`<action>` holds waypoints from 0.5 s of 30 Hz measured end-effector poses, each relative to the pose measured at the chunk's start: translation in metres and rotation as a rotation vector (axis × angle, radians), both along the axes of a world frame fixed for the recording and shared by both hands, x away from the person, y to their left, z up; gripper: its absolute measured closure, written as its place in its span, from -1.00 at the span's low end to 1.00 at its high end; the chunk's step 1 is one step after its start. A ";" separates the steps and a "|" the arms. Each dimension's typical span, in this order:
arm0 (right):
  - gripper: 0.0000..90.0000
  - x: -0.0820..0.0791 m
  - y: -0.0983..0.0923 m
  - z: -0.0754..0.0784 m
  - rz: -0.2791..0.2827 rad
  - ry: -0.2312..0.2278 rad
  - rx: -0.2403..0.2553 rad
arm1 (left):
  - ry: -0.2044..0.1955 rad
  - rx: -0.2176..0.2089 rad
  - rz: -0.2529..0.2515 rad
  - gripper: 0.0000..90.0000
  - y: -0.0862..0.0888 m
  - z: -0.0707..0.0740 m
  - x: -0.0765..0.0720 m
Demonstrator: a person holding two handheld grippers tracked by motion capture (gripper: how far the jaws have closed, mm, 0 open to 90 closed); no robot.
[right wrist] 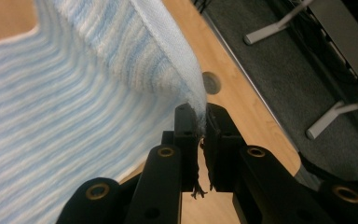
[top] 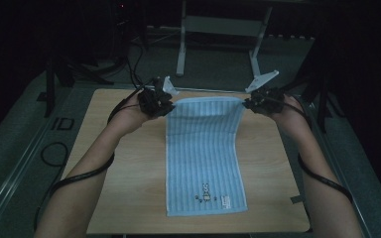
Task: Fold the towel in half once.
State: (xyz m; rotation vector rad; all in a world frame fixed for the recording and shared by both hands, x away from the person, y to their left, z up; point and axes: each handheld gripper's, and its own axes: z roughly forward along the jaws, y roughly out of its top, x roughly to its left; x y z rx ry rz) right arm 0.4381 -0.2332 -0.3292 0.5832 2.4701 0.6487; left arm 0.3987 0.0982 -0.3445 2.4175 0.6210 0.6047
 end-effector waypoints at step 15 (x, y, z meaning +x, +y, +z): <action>0.86 -0.125 -0.025 -0.078 0.159 0.107 -0.005 | 0.073 0.045 -0.144 0.85 -0.004 -0.075 -0.109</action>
